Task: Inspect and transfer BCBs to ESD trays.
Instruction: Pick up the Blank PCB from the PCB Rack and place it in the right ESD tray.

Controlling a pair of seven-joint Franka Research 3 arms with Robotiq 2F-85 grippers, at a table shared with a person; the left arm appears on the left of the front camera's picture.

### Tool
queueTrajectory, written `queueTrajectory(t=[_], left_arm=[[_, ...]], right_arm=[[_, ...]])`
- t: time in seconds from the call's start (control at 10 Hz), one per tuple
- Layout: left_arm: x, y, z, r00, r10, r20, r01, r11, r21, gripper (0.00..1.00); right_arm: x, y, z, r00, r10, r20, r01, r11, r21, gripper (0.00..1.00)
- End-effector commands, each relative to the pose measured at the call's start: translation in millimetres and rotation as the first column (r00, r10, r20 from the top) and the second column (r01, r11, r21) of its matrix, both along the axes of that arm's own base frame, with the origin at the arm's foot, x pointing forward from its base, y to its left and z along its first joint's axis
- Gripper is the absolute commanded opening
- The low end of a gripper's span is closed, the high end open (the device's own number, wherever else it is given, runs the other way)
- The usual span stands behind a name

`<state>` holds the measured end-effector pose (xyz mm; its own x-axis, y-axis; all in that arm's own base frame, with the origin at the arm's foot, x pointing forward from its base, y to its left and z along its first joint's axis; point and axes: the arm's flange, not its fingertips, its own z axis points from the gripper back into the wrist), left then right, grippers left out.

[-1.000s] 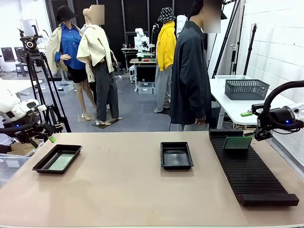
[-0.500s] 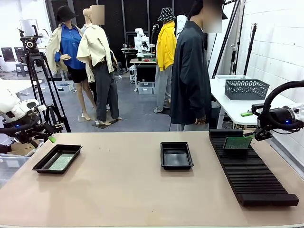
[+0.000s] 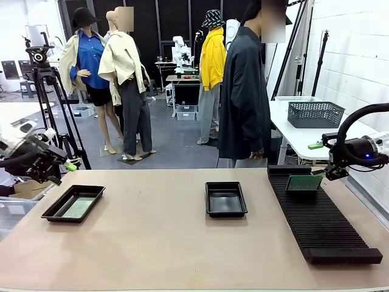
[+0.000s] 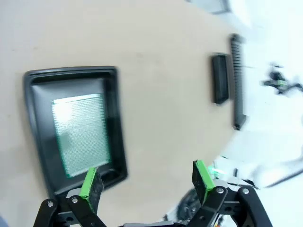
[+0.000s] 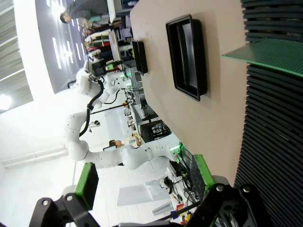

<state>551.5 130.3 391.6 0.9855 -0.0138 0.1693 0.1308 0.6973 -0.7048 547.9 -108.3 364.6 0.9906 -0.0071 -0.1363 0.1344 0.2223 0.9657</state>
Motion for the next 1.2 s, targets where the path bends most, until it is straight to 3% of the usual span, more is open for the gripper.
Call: queueTrajectory(t=[0.0,0.1,0.2,0.4,1.1], left_arm=[[0.8,33.7,-8.7,0.994,-0.074,-0.085,0.051,0.968,-0.247,1.00],[-2.2,41.8,-11.2,0.993,-0.064,-0.103,0.026,0.944,-0.328,1.00],[-6.6,48.4,-13.1,0.988,-0.131,-0.079,0.087,0.906,-0.414,1.00],[-16.3,55.6,-22.0,0.988,-0.138,-0.075,0.080,0.851,-0.519,1.00],[-22.2,54.8,-32.4,0.986,-0.129,-0.100,0.059,0.853,-0.519,1.00]], right_arm=[[0.0,1.4,0.4,1.000,0.007,0.000,-0.007,1.000,-0.002,1.00],[0.0,1.4,0.4,1.000,0.007,0.000,-0.007,1.000,-0.002,1.00],[0.0,1.4,0.4,1.000,0.007,0.000,-0.007,1.000,-0.002,1.00],[0.0,1.4,0.4,1.000,0.007,0.000,-0.007,1.000,-0.002,1.00],[0.0,1.4,0.4,1.000,0.007,0.000,-0.007,1.000,-0.002,1.00]])
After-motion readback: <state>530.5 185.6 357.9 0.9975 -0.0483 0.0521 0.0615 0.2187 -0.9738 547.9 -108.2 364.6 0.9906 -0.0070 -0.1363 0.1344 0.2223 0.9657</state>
